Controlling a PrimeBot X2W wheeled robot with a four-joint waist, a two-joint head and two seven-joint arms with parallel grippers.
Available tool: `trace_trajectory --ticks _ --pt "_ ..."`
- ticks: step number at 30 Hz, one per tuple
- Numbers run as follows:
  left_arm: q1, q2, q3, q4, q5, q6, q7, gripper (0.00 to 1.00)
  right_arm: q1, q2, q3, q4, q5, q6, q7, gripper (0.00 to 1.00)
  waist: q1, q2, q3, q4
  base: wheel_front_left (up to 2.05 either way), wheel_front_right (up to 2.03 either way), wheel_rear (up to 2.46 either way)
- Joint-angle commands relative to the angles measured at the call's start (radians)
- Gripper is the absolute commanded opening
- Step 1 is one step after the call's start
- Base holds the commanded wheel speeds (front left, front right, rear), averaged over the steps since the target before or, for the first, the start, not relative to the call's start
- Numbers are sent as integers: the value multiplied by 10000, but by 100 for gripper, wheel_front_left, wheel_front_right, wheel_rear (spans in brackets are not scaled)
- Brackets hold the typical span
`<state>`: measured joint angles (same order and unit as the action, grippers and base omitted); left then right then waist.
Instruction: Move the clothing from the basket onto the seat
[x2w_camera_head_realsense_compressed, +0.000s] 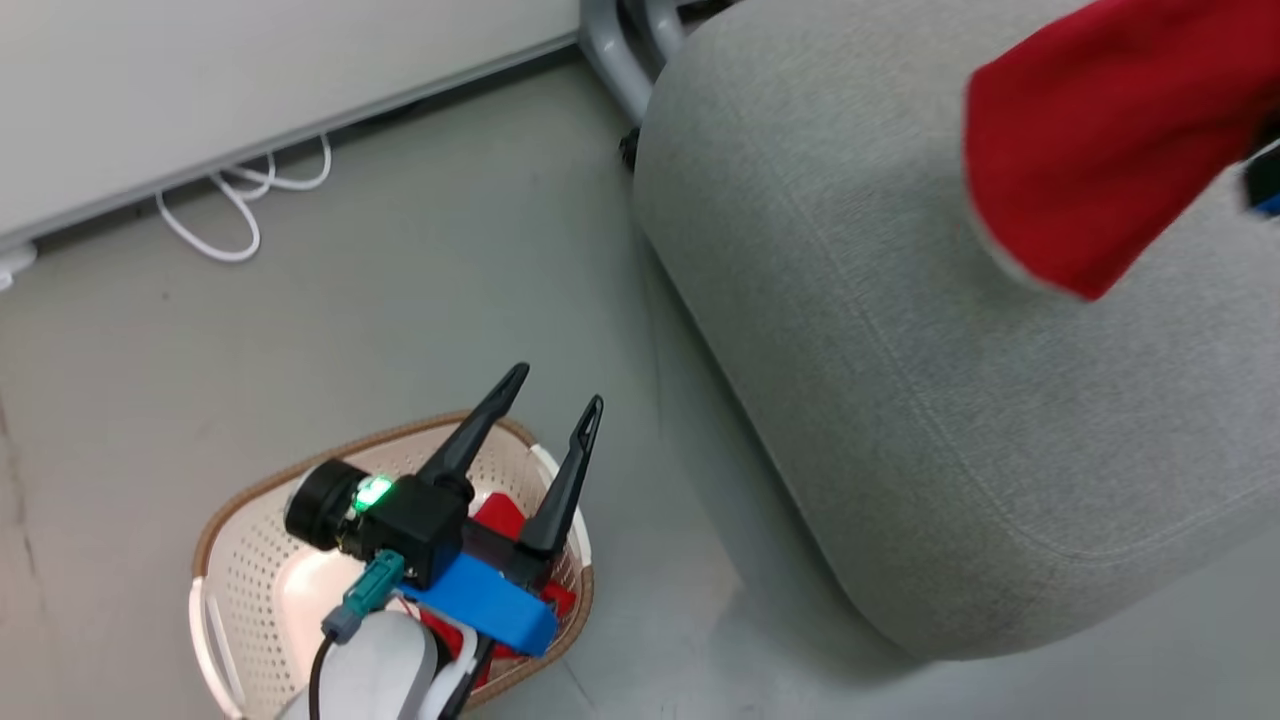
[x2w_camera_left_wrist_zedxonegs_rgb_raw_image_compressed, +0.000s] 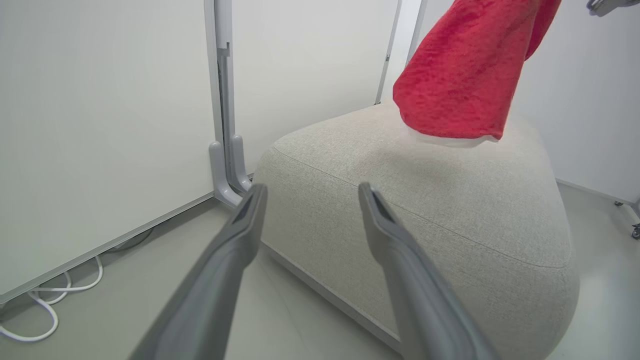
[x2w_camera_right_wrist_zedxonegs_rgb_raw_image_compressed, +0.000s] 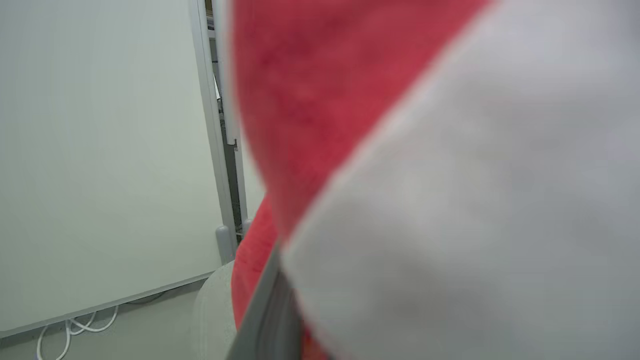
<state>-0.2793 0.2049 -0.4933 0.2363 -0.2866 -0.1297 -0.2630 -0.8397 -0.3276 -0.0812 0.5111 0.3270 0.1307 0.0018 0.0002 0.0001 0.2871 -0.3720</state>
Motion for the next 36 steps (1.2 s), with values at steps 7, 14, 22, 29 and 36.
trace_trajectory --ticks 7,14,22,29,36 --pt "-1074 484 -378 -515 209 -8 -27 100 -1081 -797 -2300 341 -157 1 -300 0 -2 -1 1794 1040 0 0 0" --pt "-1631 735 -510 -1058 353 -8 -27 100 -1194 -852 -4077 1075 -541 1 -995 0 -2 -1 3042 1542 0 0 0" --pt "-1951 719 -558 -1346 385 -8 -27 100 -821 -389 -4972 2315 -1267 1 -1734 0 -2 -1 3715 1877 0 0 0" --pt "-2066 591 -599 -1242 394 -8 -27 100 -925 -417 -5213 3200 -1981 1 -1908 0 -2 -1 3806 1948 0 0 0" --pt "-2007 554 -537 -1112 321 -8 -27 100 -1181 -361 -5098 3560 -2189 1 -2018 6 -2 -1 3594 1883 0 0 0"
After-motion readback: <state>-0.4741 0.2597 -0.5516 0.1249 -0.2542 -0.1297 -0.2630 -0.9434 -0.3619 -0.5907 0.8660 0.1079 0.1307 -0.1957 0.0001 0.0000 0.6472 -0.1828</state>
